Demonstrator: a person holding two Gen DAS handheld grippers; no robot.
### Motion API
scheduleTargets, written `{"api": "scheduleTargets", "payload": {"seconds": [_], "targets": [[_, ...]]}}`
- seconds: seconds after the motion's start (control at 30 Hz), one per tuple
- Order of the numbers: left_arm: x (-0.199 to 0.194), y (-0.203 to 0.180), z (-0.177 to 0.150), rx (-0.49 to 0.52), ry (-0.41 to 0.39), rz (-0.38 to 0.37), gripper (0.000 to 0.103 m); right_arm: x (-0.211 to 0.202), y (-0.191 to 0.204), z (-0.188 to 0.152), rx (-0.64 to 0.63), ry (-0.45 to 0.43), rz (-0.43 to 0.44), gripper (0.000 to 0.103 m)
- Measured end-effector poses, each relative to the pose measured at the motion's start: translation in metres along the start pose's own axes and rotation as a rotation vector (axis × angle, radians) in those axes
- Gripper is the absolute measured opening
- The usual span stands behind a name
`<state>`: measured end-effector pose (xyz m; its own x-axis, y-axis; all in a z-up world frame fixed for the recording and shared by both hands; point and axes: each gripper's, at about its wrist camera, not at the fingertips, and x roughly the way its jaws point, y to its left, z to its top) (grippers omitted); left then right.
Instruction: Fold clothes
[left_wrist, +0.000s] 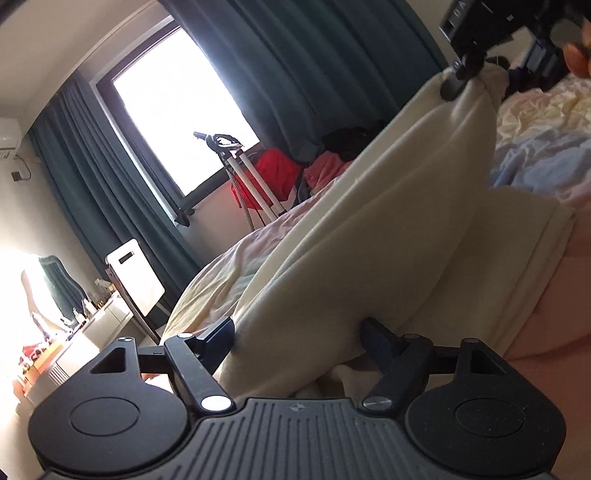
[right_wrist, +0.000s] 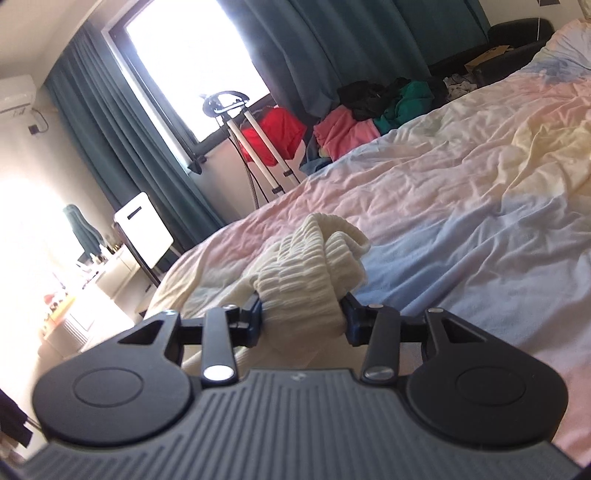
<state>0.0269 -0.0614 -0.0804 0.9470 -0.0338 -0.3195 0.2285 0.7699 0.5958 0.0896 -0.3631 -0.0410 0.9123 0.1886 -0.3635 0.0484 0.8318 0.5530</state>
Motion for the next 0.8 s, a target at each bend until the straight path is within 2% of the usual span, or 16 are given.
{"api": "scheduleTargets", "payload": {"seconds": [0.13, 0.23, 0.3, 0.37, 0.43, 0.47, 0.6, 0.7, 0.77, 0.8], "targets": [[-0.001, -0.015, 0.0, 0.104, -0.019, -0.001, 0.081, -0.008, -0.003, 0.005, 0.025, -0.058, 0.026, 0.045], [0.007, -0.024, -0.001, 0.15, -0.003, 0.041, 0.083, -0.016, -0.005, 0.008, 0.04, -0.098, 0.063, 0.045], [0.017, -0.017, 0.0, 0.084, 0.044, 0.044, 0.08, -0.018, -0.002, 0.009, 0.022, -0.108, 0.058, 0.044], [0.03, 0.001, 0.001, -0.057, 0.113, 0.056, 0.069, -0.015, -0.003, 0.008, 0.014, -0.095, 0.026, 0.044], [0.033, 0.02, -0.001, -0.187, 0.121, 0.014, 0.063, -0.006, -0.012, 0.005, 0.043, -0.034, -0.033, 0.045], [0.033, 0.027, -0.002, -0.234, 0.115, -0.01, 0.054, -0.002, -0.017, 0.004, 0.061, 0.0, -0.064, 0.045], [0.023, 0.024, -0.004, -0.179, 0.127, -0.047, 0.044, 0.018, -0.041, -0.006, 0.13, 0.133, -0.154, 0.049], [0.016, 0.021, -0.004, -0.137, 0.137, -0.075, 0.043, 0.019, -0.054, -0.009, 0.211, 0.162, -0.134, 0.053], [0.011, 0.019, -0.005, -0.11, 0.143, -0.093, 0.043, 0.022, -0.06, -0.012, 0.259, 0.198, -0.121, 0.058], [0.008, 0.021, -0.01, -0.129, 0.158, -0.101, 0.043, 0.025, -0.062, -0.014, 0.272, 0.224, -0.119, 0.064]]}}
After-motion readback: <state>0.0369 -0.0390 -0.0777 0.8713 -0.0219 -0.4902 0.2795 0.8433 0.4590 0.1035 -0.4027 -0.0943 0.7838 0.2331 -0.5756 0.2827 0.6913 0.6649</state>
